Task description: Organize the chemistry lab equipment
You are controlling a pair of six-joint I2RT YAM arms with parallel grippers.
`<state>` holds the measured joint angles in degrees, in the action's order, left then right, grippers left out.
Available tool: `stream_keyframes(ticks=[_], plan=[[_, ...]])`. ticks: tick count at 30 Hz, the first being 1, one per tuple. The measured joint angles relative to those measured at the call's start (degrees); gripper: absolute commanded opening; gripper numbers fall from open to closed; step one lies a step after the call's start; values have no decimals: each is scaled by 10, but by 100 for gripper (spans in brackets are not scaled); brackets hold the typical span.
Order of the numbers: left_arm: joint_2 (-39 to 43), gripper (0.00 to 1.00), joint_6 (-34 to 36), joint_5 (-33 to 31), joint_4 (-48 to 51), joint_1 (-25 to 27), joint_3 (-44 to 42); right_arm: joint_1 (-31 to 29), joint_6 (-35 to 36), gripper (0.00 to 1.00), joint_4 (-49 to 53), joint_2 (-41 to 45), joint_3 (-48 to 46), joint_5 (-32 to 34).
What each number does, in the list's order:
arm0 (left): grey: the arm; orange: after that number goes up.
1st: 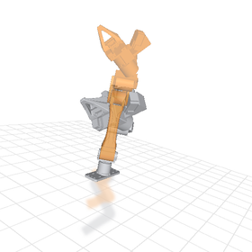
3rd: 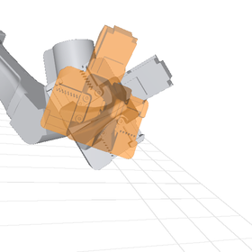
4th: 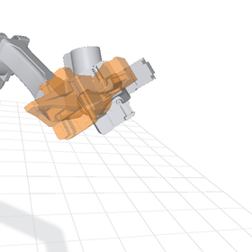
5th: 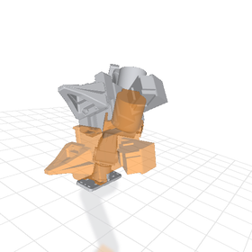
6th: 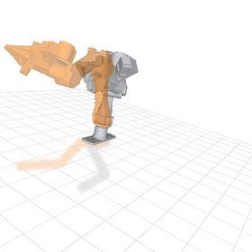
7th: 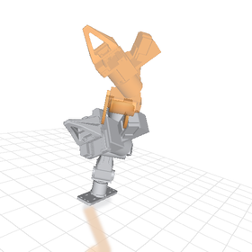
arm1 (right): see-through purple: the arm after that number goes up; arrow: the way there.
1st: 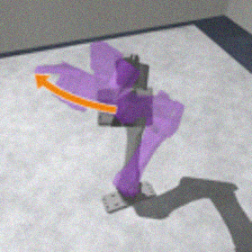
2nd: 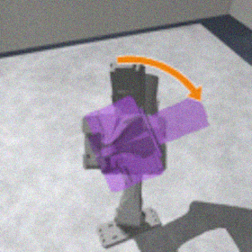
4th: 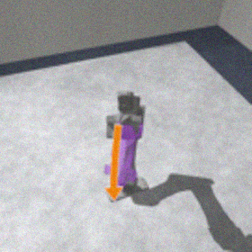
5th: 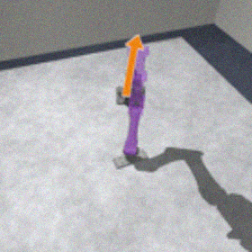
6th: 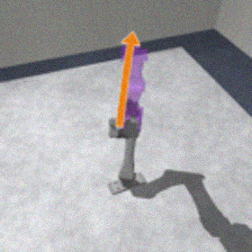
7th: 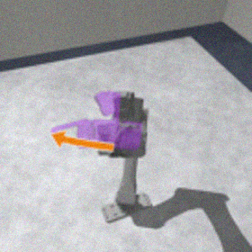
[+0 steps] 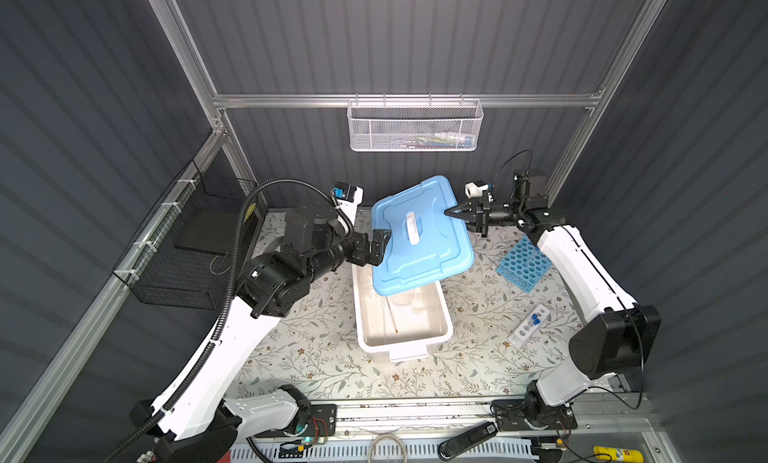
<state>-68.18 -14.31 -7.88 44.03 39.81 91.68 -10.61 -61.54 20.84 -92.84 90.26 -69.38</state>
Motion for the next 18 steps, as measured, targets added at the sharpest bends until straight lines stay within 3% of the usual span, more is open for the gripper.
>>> stream_keyframes(ticks=[9, 18], plan=[[14, 100, -101, 7, -1, -71, -120, -31, 60, 0, -54, 15, -71, -16], [33, 100, -139, 31, -19, -106, -192, -57, -14, 0, -214, 24, -205, -16]])
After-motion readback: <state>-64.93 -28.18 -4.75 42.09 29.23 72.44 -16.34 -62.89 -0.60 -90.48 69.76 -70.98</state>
